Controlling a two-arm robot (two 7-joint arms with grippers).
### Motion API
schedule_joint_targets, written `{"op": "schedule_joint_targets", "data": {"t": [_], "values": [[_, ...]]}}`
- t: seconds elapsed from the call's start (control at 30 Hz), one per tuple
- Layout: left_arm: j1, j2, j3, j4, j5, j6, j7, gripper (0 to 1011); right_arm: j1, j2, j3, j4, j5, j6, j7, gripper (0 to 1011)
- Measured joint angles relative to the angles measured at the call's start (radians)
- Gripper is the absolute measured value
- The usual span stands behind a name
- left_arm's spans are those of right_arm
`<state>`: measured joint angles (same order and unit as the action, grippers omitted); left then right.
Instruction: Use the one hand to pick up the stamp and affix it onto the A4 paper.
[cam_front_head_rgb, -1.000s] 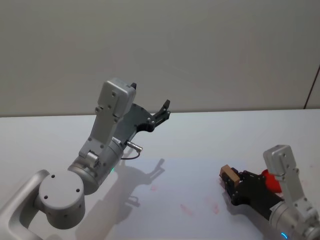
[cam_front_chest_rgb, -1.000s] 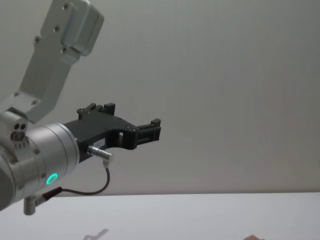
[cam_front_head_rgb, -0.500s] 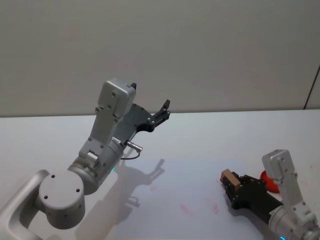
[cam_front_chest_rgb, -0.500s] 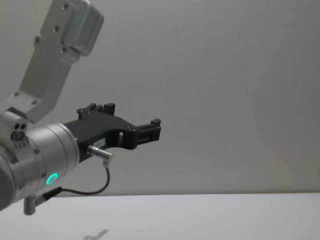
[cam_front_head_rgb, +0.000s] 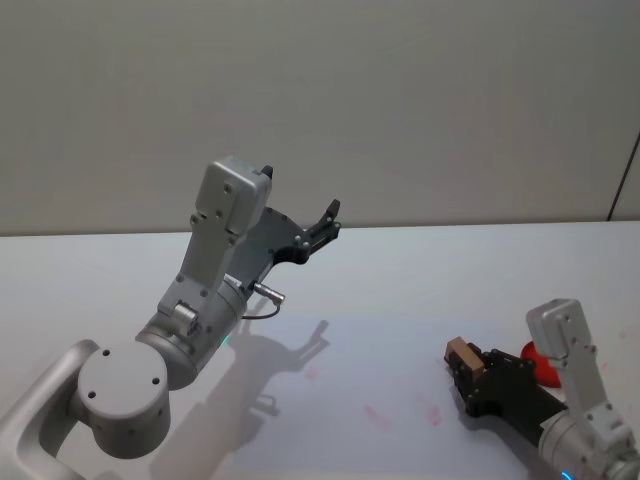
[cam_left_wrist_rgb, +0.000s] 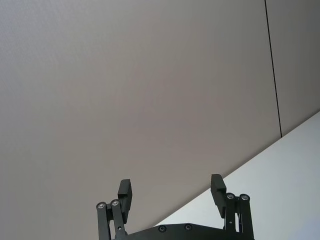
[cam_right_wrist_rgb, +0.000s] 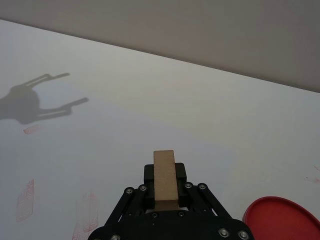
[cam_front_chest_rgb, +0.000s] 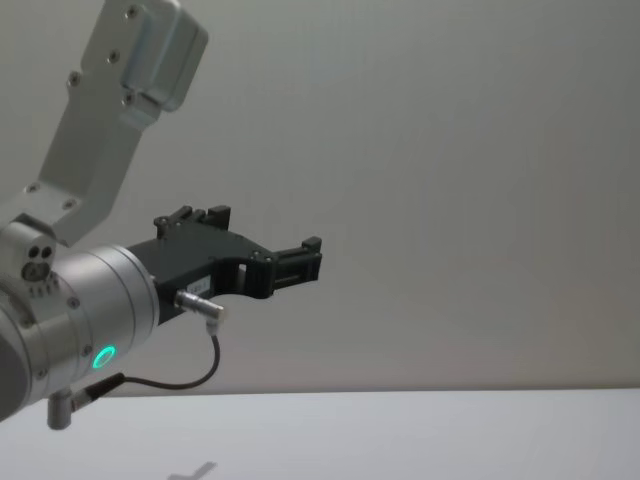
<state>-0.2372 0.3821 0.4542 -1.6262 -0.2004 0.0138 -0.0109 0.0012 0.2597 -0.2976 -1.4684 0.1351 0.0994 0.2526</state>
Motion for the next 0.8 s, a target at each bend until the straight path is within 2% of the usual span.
{"op": "schedule_joint_targets", "data": {"t": [0.23,0.8], "values": [[0.0,0.0,0.0,0.0,0.0,0.0,0.0,1001,0.001,-0.001,0.003,-0.001,0.013,0.001,-0.003,220],[0.0,0.0,0.0,0.0,0.0,0.0,0.0,1001,0.005,0.001,0.023,-0.106,0.121,0.019,0.01,221]]}}
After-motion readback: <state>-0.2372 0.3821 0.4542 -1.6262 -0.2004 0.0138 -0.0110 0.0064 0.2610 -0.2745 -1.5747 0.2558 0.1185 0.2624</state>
